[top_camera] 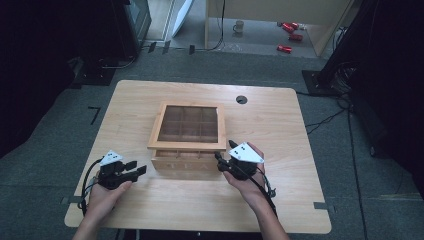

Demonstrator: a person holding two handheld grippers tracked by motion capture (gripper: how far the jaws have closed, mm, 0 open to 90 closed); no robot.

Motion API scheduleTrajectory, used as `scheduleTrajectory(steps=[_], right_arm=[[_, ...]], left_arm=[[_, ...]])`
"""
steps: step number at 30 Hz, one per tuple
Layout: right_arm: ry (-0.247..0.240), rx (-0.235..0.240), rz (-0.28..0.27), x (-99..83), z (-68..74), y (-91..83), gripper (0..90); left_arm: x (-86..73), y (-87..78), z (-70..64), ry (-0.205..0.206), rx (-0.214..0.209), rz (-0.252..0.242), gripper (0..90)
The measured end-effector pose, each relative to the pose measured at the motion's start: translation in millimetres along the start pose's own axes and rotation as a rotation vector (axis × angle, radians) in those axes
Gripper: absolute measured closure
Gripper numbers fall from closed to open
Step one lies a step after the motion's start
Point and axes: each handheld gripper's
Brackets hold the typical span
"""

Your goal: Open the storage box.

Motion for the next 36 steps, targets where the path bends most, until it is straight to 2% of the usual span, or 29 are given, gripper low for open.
scheduleTrajectory(steps=[3,8,14,19,23,28,30,36], right_arm=[[-0.020,-0.004,-0.009,3.3,0.2,0.4,40.8],[-0.041,0.005,-0.031,9.6,-1.0,1.7,40.4],[-0.055,0.012,-0.065,22.0,-4.6,1.8,38.9],[-0.077,0.011,-0.079,32.8,-6.8,2.4,38.7],[-0.087,0.013,-0.091,39.6,-8.5,4.2,38.6],[-0.088,0.009,-0.096,46.3,-10.7,8.5,38.4],[-0.091,0.008,-0.098,49.7,-11.3,10.3,38.4],[-0.104,0.003,-0.109,61.0,-14.2,15.5,39.1]], left_arm=[[-5.7,2.9,5.3,-0.001,0.024,0.009,49.1],[-12.0,6.1,10.7,-0.011,0.039,0.010,48.0],[-13.6,7.0,11.4,-0.013,0.035,-0.011,46.8],[-14.5,7.9,9.8,0.000,0.033,-0.019,41.4],[-14.9,9.6,4.6,0.044,0.047,-0.014,35.2],[-14.1,13.9,-4.4,0.106,0.111,0.024,18.2],[-13.8,14.5,-5.6,0.122,0.120,0.037,15.6],[-13.9,14.4,-4.8,0.113,0.113,0.031,14.5]])
Point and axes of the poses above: each handheld gripper's, and its own axes: y roughly forward along the jaws, x roughly out of its top, z roughly to its left, and after that the axes turned 7 degrees about y, right-handed
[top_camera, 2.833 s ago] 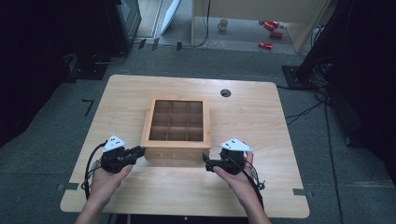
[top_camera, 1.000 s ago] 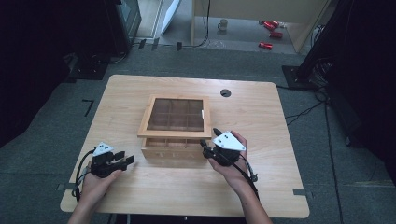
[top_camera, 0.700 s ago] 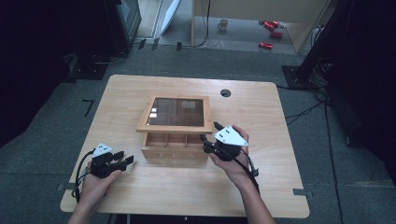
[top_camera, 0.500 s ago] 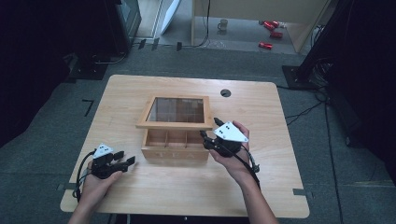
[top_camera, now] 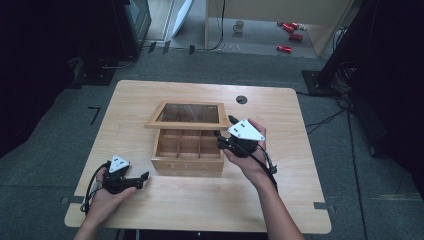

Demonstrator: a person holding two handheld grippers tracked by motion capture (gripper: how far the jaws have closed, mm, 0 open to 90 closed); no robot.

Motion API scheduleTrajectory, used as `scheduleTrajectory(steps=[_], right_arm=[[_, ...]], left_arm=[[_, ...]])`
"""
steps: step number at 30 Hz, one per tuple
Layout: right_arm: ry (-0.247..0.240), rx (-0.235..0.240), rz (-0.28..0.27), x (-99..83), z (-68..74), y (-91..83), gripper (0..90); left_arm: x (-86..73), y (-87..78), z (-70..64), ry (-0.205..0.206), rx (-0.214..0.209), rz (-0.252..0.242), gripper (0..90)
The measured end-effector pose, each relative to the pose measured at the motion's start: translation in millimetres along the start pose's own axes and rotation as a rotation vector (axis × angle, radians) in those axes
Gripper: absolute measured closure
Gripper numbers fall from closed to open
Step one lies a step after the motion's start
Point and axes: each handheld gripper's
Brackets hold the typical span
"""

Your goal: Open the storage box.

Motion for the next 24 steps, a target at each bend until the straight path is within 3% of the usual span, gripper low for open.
scheduleTrajectory(steps=[5,24], right_arm=[[-0.011,0.000,-0.015,7.7,-3.2,4.5,41.0],[0.029,0.053,-0.024,31.7,-22.3,25.3,48.1]], left_arm=[[0.1,-0.1,0.1,-0.001,-0.001,0.001,14.5],[-0.3,-0.7,2.3,-0.014,-0.014,-0.005,14.6]])
Point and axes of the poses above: each handheld gripper's, and its own axes: y roughly forward along the jaws, x roughly out of its top, z roughly to its left, and after that the axes turned 7 degrees about y, right-handed
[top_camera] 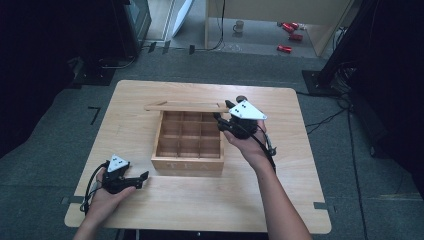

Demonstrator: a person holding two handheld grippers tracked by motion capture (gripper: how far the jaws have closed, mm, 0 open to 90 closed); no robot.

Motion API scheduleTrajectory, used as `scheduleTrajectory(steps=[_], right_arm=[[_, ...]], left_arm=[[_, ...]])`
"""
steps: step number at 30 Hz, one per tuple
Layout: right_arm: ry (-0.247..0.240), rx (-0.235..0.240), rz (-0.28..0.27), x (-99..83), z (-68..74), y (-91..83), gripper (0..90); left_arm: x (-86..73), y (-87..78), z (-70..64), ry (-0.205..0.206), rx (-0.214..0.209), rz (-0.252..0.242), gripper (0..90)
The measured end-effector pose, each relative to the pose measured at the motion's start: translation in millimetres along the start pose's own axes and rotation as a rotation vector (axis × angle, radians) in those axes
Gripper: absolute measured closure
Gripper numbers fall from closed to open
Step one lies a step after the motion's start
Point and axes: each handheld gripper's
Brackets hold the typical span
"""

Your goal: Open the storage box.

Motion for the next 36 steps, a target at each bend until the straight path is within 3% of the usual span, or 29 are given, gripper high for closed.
scheduleTrajectory(steps=[18,26,36], right_arm=[[0.003,0.043,-0.012,12.4,-16.8,6.8,54.5],[0.016,0.041,-0.013,17.8,-20.7,10.4,55.5],[0.077,0.045,-0.030,29.9,-33.4,22.3,58.1]], left_arm=[[-0.5,-0.3,2.4,-0.020,-0.016,-0.012,14.6],[-0.7,-0.5,3.1,-0.022,-0.021,-0.013,14.6],[-0.8,-0.6,3.9,-0.029,-0.027,-0.015,14.7]])
Point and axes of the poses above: each handheld gripper's, and its own axes: y roughly forward along the jaws, x roughly out of its top, z roughly to its left, and after that the axes turned 7 degrees about y, right-handed
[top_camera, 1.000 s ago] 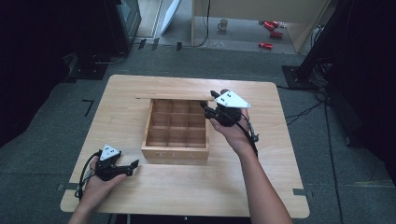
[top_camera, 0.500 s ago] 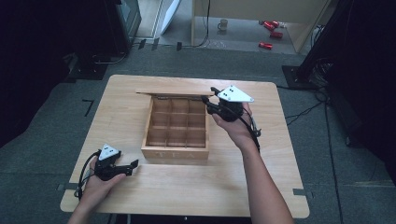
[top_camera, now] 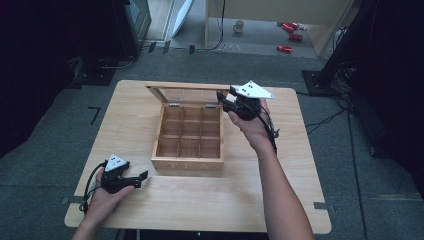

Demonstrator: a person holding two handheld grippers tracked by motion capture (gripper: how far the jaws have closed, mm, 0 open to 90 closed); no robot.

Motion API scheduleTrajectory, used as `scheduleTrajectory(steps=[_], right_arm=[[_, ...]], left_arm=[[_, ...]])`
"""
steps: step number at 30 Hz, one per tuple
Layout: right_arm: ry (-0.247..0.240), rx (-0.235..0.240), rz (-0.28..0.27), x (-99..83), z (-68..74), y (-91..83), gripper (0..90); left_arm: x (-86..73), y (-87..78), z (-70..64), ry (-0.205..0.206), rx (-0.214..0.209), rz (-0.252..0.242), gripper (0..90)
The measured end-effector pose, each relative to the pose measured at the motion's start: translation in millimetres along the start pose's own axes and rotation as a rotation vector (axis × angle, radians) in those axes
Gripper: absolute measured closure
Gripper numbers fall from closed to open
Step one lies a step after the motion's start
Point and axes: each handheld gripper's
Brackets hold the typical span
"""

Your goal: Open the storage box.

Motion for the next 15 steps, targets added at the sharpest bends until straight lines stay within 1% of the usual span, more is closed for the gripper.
scheduleTrajectory(steps=[4,9,11,15], right_arm=[[0.008,-0.012,-0.001,6.2,-4.5,6.4,59.7],[0.032,-0.027,-0.001,13.0,-9.6,14.6,60.8],[0.049,-0.033,-0.004,15.4,-11.8,18.3,61.1],[0.084,-0.059,-0.006,20.7,-14.9,27.0,61.4]], left_arm=[[0.0,0.0,0.0,-0.001,0.000,0.000,14.7],[0.1,0.0,-0.3,0.002,0.002,0.003,14.7],[0.1,0.2,-0.7,0.000,0.005,0.001,14.7],[0.4,0.5,-1.9,0.010,0.029,0.011,14.7]])
Point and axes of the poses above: each handheld gripper's, and its own axes: y roughly forward along the jaws, x roughly out of its top, z roughly to its left, and after that the axes turned 7 degrees about y, right-handed
